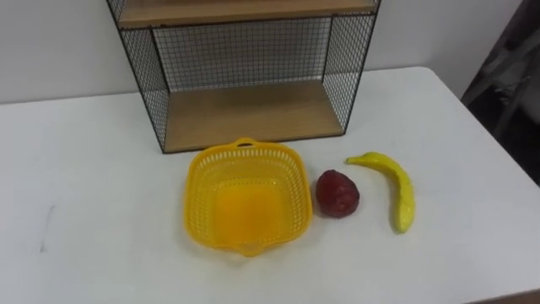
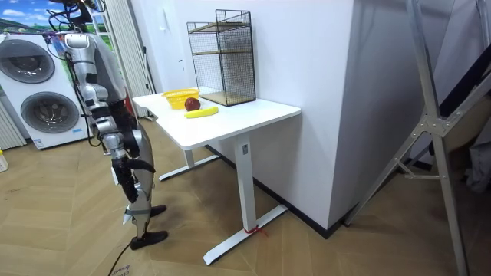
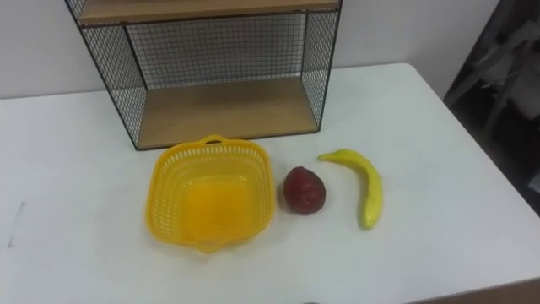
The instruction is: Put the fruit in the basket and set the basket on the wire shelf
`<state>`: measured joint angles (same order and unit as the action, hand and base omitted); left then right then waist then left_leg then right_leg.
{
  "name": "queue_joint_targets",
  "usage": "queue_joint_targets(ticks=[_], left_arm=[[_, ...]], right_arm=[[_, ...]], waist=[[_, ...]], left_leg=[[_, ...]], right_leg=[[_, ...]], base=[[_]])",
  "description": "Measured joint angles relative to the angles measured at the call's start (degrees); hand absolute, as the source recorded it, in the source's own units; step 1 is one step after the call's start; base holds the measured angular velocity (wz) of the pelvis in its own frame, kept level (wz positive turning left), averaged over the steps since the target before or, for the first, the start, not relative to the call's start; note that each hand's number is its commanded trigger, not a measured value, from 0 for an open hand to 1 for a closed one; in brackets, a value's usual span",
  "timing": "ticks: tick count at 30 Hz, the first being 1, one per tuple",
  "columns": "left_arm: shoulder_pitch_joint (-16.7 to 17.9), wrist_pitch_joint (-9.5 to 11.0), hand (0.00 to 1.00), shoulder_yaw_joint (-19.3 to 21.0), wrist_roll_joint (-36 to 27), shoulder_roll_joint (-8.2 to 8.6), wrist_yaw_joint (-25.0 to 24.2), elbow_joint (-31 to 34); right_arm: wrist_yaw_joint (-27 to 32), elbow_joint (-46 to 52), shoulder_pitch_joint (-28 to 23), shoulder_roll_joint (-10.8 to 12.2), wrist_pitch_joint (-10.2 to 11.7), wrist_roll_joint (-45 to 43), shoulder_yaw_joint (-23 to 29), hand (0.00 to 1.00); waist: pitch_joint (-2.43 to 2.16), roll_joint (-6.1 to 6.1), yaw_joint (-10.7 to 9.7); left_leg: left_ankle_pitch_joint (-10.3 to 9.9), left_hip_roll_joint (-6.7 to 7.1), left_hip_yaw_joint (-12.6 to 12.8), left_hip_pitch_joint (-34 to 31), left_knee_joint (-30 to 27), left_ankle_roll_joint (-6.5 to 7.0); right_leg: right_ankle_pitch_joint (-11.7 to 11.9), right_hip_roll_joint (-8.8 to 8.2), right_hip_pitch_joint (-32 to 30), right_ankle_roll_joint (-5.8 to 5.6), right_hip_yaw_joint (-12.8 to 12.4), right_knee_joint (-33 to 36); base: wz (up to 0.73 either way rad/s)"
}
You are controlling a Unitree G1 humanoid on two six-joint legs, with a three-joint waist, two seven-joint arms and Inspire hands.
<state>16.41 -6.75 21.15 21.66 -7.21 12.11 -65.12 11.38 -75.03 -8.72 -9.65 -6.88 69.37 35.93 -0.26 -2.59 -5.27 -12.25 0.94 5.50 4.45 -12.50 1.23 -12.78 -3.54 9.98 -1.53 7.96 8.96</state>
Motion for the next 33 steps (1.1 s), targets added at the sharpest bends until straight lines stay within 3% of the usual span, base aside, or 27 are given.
queue_joint_targets(ticks=[3,7,11,14,17,21,24,26,30,33], left_arm=[[0.0,0.0,0.0,-0.1,-2.2,-0.12,0.2,0.1],[0.0,0.3,0.0,-0.1,-2.2,-0.15,0.4,1.4],[0.0,2.1,0.0,-0.7,-2.3,-0.63,1.2,2.5],[0.0,2.4,0.0,-3.9,-2.2,-1.47,1.6,2.6],[0.0,3.4,0.0,-5.6,-1.9,-1.56,2.0,3.3],[-0.3,4.7,0.0,-8.3,-1.9,-1.49,2.6,3.6],[-0.8,5.8,0.0,-11.3,-2.0,-1.75,2.6,3.6],[-0.9,6.4,0.0,-13.4,-2.4,-1.88,2.5,3.4],[-0.4,6.9,0.0,-13.4,-2.4,-2.01,1.4,3.3],[0.1,6.9,0.0,-13.4,-2.1,-2.15,0.3,3.3]], right_arm=[[4.4,4.6,0.0,-0.2,1.3,0.0,3.2,0.0],[14.8,20.1,-0.1,-0.3,4.2,-3.5,6.5,0.0],[28.1,38.3,0.6,-0.5,7.3,-23.0,6.1,0.0],[37.0,51.4,0.9,-1.0,9.0,-38.2,3.5,0.0],[42.0,61.9,0.7,-1.9,11.5,-49.6,1.6,0.0],[43.6,69.3,0.6,-2.4,13.8,-60.8,-2.3,0.0],[42.5,72.9,0.7,-3.5,14.9,-64.9,-9.1,0.0],[39.2,73.8,0.6,-3.9,15.0,-65.1,-13.8,0.0],[32.1,75.9,0.6,-4.2,15.0,-65.0,-17.5,0.0],[26.2,77.9,0.7,-5.8,15.0,-65.0,-20.4,0.0]], waist=[[-0.03,-0.09,-1.4],[-0.04,0.0,-2.3],[-0.07,-0.13,-2.3],[-0.02,-0.27,-2.0],[0.16,-0.25,-1.3],[0.27,-0.33,0.9],[0.42,-0.14,1.9],[0.55,-0.22,2.9],[0.52,-0.08,4.2],[0.51,-0.11,4.5]], left_leg=[[-0.1,0.0,-0.1,-0.2,-0.1,-0.02],[-0.1,-0.08,0.4,-0.3,-0.2,0.01],[0.0,-0.12,0.5,-1.4,-0.2,0.11],[0.2,-0.18,0.8,-2.2,-0.6,0.17],[0.2,-0.17,0.7,-2.8,-0.8,0.17],[0.2,-0.29,1.4,-2.7,-0.2,0.16],[0.2,-0.33,1.5,-2.7,-0.1,0.15],[0.2,-0.33,1.6,-2.0,0.7,0.14],[0.2,-0.32,1.7,-1.8,1.1,0.13],[0.2,-0.31,1.7,-1.9,1.2,0.13]], right_leg=[[0.0,0.02,0.0,0.0,0.0,-0.1],[-0.1,0.05,-0.9,-0.04,-0.6,0.9],[-0.2,0.09,-2.4,-0.04,-1.3,1.4],[-0.1,0.12,-3.8,0.0,-1.6,1.9],[0.1,0.16,-4.1,0.03,-1.4,1.8],[0.1,0.24,-4.3,0.06,-2.1,1.9],[0.2,0.26,-4.6,0.06,-2.1,1.9],[0.2,0.27,-4.3,0.06,-2.3,1.8],[0.2,0.29,-4.1,0.06,-2.4,1.7],[0.2,0.29,-4.1,0.06,-2.4,1.7]], base=[[0.0],[-0.08],[-0.04],[-0.05],[0.02],[-0.07],[-0.02],[-0.04],[-0.02],[0.0]])
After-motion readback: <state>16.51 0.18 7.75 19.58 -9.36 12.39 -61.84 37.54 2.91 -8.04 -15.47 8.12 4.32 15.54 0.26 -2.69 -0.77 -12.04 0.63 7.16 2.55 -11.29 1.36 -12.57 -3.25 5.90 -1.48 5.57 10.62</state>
